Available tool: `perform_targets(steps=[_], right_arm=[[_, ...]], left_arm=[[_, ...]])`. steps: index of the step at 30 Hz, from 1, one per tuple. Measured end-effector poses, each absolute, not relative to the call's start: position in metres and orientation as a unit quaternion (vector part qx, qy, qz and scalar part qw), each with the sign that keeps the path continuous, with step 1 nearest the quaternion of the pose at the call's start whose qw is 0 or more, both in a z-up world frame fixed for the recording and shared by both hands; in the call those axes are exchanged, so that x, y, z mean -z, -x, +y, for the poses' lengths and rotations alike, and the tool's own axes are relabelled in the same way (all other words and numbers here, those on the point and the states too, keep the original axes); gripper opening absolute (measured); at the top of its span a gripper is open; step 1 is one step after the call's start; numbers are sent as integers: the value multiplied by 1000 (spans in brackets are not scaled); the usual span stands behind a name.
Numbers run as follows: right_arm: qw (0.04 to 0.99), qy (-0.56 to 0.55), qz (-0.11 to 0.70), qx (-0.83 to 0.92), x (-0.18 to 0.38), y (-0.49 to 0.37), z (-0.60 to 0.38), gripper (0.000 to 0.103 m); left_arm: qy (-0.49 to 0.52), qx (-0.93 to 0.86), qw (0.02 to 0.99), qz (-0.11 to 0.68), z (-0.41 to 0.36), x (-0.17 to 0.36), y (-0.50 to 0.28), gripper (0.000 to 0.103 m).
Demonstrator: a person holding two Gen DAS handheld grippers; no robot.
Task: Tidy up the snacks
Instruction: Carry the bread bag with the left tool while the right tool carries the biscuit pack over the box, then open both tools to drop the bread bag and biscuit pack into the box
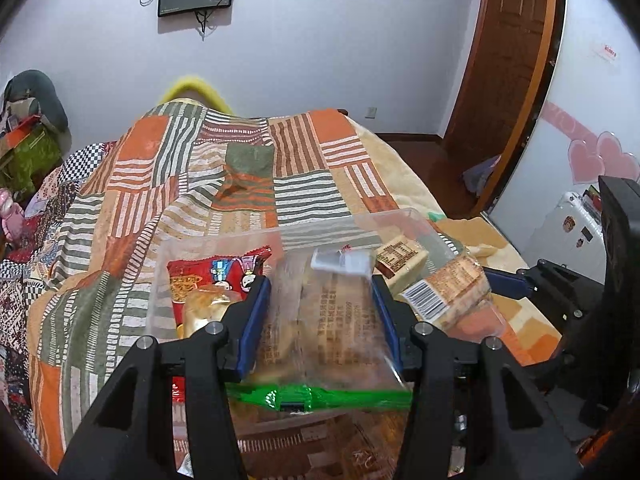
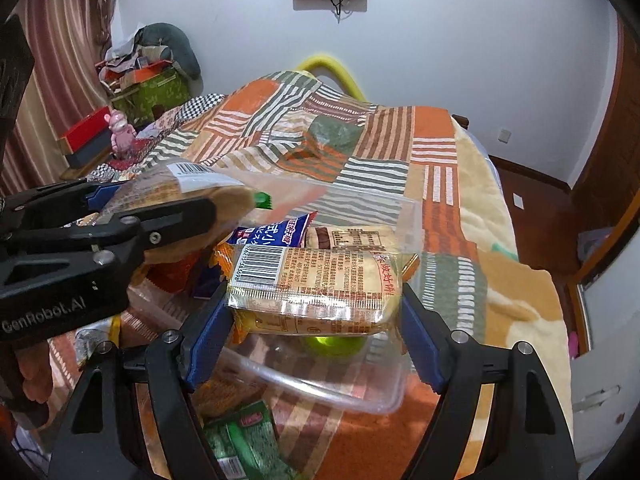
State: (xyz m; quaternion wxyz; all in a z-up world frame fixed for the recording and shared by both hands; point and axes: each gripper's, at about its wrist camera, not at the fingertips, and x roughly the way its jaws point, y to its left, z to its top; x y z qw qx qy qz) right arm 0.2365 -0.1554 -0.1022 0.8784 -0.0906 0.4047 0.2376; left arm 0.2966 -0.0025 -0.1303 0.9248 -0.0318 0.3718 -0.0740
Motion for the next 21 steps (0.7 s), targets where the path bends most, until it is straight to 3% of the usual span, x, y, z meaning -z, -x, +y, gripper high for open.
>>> perform_targets(steps=[14, 21], right_arm=[[878, 82, 401, -248, 87, -221, -171, 82], [883, 82, 392, -247, 77, -201, -184, 83]], left_arm=[[42, 78, 924, 371, 3, 116, -277, 55], [33, 63, 933, 352, 18, 97, -244, 63]])
